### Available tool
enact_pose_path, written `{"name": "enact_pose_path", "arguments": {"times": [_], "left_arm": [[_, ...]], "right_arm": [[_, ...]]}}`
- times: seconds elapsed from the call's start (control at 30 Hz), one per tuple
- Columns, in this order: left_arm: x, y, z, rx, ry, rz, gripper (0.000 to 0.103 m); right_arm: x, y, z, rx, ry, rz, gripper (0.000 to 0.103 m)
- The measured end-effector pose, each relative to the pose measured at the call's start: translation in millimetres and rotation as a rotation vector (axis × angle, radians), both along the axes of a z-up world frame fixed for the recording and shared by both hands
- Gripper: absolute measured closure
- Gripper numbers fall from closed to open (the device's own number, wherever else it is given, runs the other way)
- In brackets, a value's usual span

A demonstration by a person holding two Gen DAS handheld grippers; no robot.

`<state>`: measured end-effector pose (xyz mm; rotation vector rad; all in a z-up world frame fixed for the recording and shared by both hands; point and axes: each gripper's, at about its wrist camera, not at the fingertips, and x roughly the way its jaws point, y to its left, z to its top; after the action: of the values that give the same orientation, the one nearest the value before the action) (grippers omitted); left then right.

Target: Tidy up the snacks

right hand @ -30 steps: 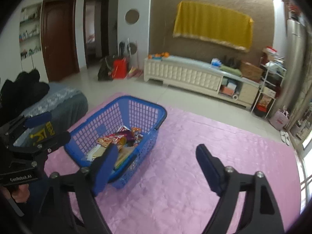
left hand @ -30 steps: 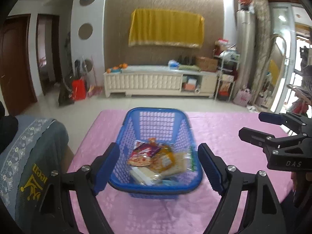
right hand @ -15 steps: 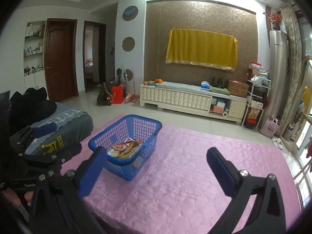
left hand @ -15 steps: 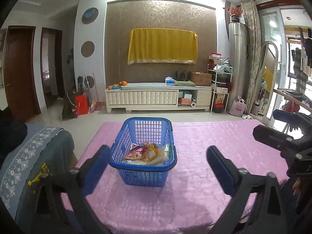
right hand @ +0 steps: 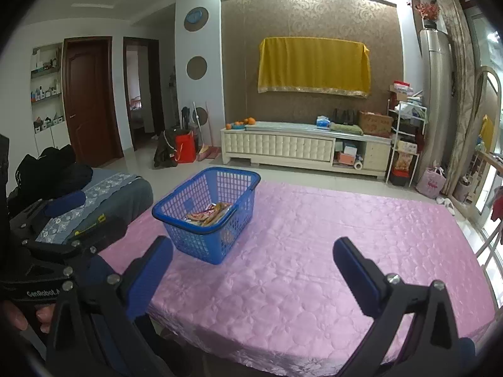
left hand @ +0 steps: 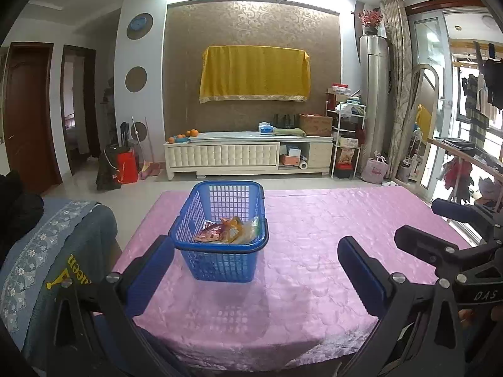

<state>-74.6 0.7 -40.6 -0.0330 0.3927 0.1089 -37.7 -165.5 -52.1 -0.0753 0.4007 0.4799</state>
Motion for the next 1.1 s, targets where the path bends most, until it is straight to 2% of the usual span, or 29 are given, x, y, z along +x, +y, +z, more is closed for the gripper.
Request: {"name": "enact_pose_path", "arguments": {"times": [0.5,1.1], "left_arm": [[-7,-7,2,0.022,-0.003,-0.028,0.0],[-7,-8,-1,0.01,0.016,-0.032,0.0]], "right_arm": [[-9,-5,-4,0.002,0.003,-0.024,0.0],[-14,-5,-4,0.003,0.004,-0.026,0.0]]}}
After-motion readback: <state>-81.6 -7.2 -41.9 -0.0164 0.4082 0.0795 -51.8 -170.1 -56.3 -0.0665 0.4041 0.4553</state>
